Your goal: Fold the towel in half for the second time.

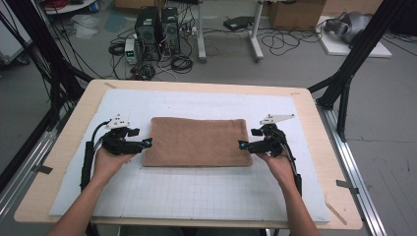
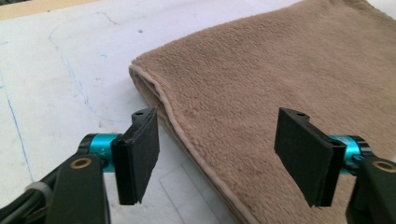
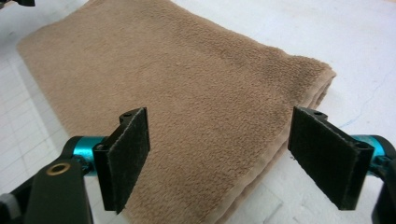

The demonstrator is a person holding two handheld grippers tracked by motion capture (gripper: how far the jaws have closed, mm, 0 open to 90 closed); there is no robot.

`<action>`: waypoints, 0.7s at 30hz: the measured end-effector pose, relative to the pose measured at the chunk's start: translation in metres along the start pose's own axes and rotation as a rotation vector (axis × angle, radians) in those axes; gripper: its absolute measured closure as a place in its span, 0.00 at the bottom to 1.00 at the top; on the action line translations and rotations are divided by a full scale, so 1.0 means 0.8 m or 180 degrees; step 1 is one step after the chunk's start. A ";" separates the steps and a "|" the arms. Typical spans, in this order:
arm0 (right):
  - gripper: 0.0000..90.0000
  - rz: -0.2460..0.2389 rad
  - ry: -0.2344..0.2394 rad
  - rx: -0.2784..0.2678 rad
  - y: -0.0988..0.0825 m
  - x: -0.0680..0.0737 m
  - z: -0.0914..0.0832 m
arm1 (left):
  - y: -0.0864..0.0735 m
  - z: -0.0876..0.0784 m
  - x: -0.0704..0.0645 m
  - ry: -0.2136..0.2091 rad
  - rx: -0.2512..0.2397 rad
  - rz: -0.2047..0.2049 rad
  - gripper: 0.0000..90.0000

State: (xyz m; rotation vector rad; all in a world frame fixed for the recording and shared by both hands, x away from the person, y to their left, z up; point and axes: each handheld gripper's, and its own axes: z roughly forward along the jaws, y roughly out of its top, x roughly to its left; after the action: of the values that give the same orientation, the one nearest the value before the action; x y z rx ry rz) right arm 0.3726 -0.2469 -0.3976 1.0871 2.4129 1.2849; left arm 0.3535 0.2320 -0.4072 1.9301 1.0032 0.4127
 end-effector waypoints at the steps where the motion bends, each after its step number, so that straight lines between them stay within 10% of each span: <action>1: 0.21 -0.0019 -0.0010 -0.0001 0.000 0.001 -0.001 | 0.000 -0.002 -0.001 -0.0019 0.0004 0.0006 0.32; 21: 0.18 -0.0080 -0.0017 -0.0049 -0.021 0.017 -0.027 | -0.029 -0.036 -0.014 -0.0088 -0.0026 0.0093 0.26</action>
State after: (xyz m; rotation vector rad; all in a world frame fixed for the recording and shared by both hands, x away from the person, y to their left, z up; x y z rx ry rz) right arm 0.3440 -0.2575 -0.3953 1.0513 2.4009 1.2888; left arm 0.3176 0.2454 -0.4098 1.9403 0.9550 0.4050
